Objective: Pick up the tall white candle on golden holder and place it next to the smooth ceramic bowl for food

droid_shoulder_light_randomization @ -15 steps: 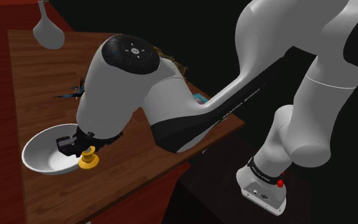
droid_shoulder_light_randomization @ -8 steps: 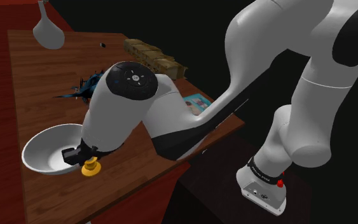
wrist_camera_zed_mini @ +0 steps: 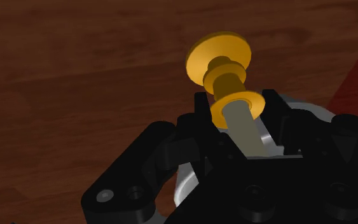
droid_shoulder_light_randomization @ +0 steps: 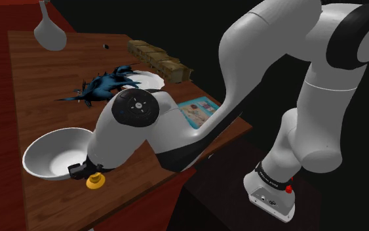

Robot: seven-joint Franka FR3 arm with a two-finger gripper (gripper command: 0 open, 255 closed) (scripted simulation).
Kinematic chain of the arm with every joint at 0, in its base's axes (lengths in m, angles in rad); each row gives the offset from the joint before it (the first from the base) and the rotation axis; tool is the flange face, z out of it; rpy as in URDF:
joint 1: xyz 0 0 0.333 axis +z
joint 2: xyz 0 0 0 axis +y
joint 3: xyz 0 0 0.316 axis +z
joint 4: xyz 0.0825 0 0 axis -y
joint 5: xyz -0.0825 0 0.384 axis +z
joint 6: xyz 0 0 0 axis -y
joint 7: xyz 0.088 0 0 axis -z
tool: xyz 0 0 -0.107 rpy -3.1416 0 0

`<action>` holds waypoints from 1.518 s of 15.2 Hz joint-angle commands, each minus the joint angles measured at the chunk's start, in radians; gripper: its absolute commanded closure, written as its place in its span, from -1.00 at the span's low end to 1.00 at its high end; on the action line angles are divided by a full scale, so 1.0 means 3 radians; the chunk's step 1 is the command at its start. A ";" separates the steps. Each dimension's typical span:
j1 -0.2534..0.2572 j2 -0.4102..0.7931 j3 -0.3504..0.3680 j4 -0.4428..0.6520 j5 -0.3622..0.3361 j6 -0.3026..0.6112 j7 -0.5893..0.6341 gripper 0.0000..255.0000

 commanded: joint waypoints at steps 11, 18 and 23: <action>0.0025 0.0059 -0.0036 0.0001 -0.0086 0.0040 0.0075 -1.00; -0.0052 -0.0274 0.0123 -0.0138 0.0244 -0.0084 -0.0133 -1.00; -0.0064 -0.0362 0.0157 -0.0168 0.0338 -0.0119 -0.0193 -1.00</action>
